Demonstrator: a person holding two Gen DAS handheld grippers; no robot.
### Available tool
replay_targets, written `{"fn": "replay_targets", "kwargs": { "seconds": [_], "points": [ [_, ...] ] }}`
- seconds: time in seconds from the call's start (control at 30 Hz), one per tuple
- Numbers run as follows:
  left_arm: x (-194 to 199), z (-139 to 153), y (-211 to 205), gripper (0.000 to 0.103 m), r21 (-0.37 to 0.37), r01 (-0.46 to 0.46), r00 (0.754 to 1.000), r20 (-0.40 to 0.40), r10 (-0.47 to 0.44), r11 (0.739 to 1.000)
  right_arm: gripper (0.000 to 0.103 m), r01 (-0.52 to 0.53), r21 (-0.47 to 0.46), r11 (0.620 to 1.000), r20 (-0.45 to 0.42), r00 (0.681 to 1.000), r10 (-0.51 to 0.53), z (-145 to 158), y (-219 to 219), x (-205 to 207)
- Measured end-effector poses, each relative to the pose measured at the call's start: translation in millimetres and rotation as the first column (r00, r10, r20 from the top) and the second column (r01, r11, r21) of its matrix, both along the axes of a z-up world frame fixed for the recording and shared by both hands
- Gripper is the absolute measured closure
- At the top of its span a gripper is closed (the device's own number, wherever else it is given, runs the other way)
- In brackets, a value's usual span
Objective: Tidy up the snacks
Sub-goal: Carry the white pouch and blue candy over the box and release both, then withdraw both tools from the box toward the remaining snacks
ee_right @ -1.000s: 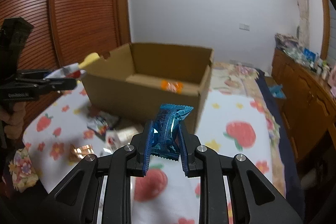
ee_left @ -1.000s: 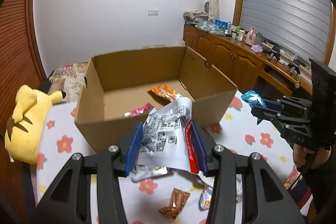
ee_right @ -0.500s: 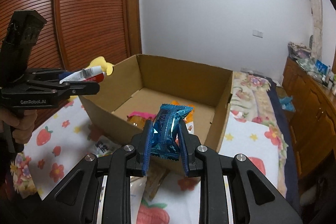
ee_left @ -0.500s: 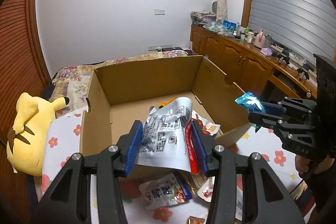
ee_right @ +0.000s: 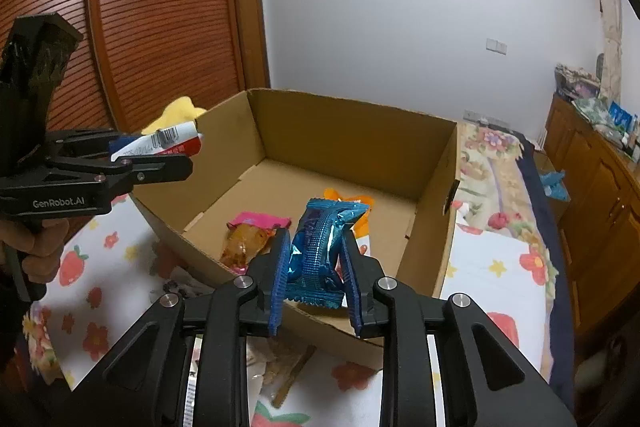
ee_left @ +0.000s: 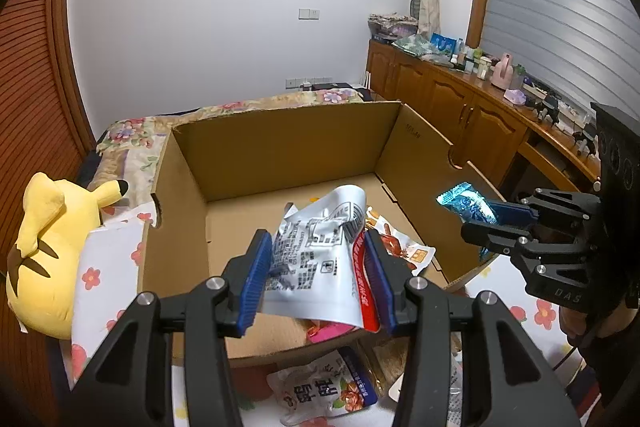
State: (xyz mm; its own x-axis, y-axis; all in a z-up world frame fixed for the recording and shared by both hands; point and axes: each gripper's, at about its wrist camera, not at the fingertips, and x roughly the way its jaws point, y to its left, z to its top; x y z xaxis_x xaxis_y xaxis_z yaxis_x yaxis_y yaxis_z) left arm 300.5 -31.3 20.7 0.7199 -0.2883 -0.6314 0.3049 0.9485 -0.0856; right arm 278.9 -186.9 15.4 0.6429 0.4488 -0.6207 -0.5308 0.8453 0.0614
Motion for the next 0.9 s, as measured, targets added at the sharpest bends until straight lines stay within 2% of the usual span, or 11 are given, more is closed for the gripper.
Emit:
{"fn": "replay_targets", "kwargs": {
  "seconds": [0.2, 0.27, 0.43, 0.67, 0.9],
  "points": [
    [8, -4, -1, 0.057, 0.004, -0.002, 1.000, -0.012, 0.002, 1.000, 0.075, 0.025, -0.008, 1.000, -0.001, 1.000, -0.025, -4, -4, 5],
    [10, -6, -1, 0.056, 0.007, -0.005, 1.000, -0.017, 0.005, 1.000, 0.069, 0.029, -0.002, 1.000, -0.004, 1.000, -0.029, -4, -6, 6],
    [15, -9, -2, 0.055, 0.010, -0.016, 1.000, -0.027, 0.016, 1.000, 0.064, 0.036, 0.010, 0.999, -0.009, 0.999, -0.036, -4, -8, 8],
    [16, -12, -1, 0.047, 0.018, -0.028, 0.999, -0.037, 0.029, 0.999, 0.063, 0.033, 0.018, 0.999, 0.003, 0.999, -0.033, 1, -13, -1],
    [8, -11, 1, 0.047, 0.016, -0.027, 0.999, -0.029, 0.028, 1.000, 0.057, 0.035, 0.012, 0.999, 0.021, 0.999, -0.035, 10, -16, -14]
  ]
}}
